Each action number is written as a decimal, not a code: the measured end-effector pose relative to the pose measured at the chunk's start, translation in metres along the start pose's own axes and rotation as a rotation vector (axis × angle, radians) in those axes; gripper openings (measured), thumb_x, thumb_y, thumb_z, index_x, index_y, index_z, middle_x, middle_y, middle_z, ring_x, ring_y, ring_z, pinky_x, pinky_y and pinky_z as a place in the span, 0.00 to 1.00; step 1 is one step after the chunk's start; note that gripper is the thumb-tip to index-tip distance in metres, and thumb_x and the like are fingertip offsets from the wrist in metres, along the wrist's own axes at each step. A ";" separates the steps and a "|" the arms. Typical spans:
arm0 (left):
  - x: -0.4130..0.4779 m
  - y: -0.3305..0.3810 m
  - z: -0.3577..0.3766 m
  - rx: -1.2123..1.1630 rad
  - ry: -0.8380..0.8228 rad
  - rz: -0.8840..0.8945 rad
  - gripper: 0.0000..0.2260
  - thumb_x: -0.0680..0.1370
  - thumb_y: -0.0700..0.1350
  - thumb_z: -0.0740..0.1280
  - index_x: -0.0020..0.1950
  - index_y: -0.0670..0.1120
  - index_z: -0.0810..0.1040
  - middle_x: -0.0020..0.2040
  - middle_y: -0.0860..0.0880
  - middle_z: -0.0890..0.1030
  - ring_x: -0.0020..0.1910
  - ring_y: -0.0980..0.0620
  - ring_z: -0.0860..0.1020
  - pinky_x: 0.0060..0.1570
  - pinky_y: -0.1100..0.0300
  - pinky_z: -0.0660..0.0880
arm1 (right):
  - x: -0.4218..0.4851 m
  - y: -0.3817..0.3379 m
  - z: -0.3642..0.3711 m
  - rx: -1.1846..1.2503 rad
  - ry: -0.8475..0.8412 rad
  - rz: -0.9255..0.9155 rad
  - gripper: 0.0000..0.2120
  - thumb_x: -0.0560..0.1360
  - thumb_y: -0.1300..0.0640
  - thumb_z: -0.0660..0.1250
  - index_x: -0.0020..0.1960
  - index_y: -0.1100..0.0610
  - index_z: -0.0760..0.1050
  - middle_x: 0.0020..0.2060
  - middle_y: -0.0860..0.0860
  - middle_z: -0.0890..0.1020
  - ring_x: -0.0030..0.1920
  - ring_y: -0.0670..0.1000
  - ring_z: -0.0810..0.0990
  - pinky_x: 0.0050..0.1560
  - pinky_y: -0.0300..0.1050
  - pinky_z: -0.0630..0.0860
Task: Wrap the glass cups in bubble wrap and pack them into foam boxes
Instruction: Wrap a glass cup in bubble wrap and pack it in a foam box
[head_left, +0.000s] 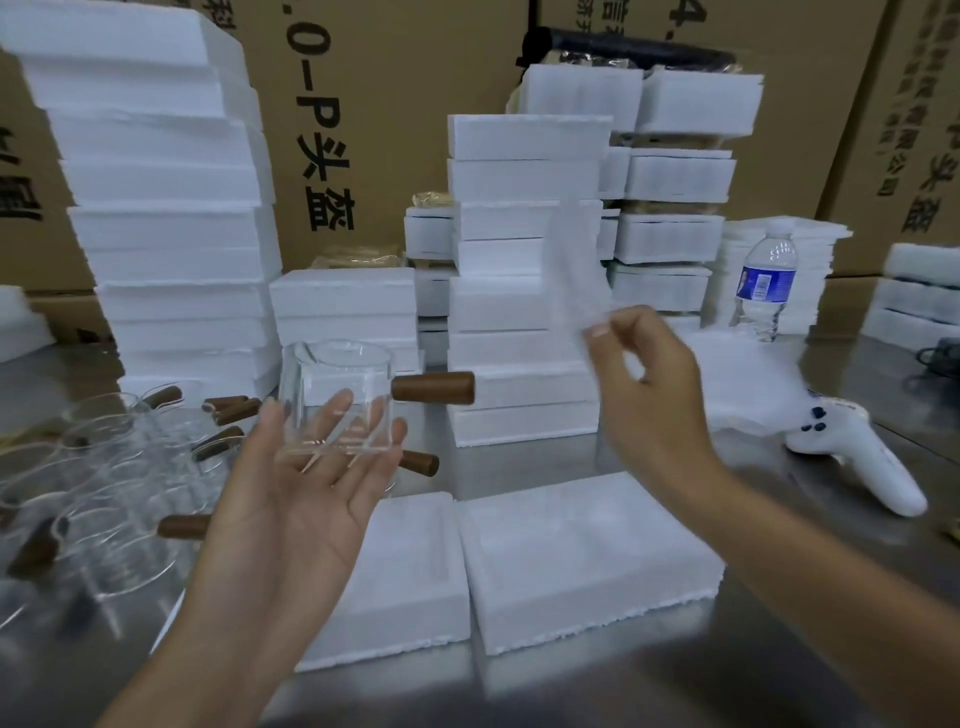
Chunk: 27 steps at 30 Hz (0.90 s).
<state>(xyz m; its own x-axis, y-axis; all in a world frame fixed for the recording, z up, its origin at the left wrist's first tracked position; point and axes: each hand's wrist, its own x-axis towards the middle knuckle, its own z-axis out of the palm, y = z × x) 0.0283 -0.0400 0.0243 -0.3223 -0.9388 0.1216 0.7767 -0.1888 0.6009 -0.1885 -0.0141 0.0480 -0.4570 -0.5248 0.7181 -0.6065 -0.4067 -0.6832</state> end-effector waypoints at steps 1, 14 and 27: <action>0.000 0.003 0.000 -0.020 -0.006 0.018 0.24 0.73 0.56 0.64 0.61 0.40 0.74 0.52 0.43 0.84 0.52 0.45 0.83 0.43 0.57 0.81 | -0.012 -0.006 0.005 -0.027 -0.110 -0.039 0.09 0.79 0.57 0.62 0.40 0.48 0.71 0.38 0.42 0.77 0.42 0.35 0.74 0.46 0.27 0.67; 0.004 0.014 -0.015 -0.060 0.002 0.061 0.22 0.73 0.54 0.65 0.61 0.41 0.74 0.52 0.44 0.83 0.54 0.47 0.82 0.48 0.56 0.80 | -0.074 -0.018 0.024 -0.203 -0.849 -0.122 0.17 0.71 0.30 0.55 0.50 0.39 0.72 0.53 0.35 0.78 0.57 0.36 0.71 0.66 0.38 0.61; 0.001 -0.012 -0.012 0.372 -0.228 0.032 0.30 0.57 0.56 0.81 0.56 0.45 0.83 0.56 0.42 0.82 0.56 0.46 0.81 0.51 0.58 0.79 | -0.060 -0.007 0.005 -0.024 -0.574 -0.083 0.07 0.74 0.40 0.59 0.50 0.36 0.73 0.45 0.38 0.80 0.49 0.40 0.78 0.48 0.27 0.69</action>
<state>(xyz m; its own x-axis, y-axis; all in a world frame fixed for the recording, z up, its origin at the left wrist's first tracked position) 0.0249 -0.0419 0.0075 -0.4450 -0.8468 0.2912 0.5540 -0.0048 0.8325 -0.1538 0.0166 0.0088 0.0142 -0.8159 0.5780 -0.6431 -0.4501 -0.6195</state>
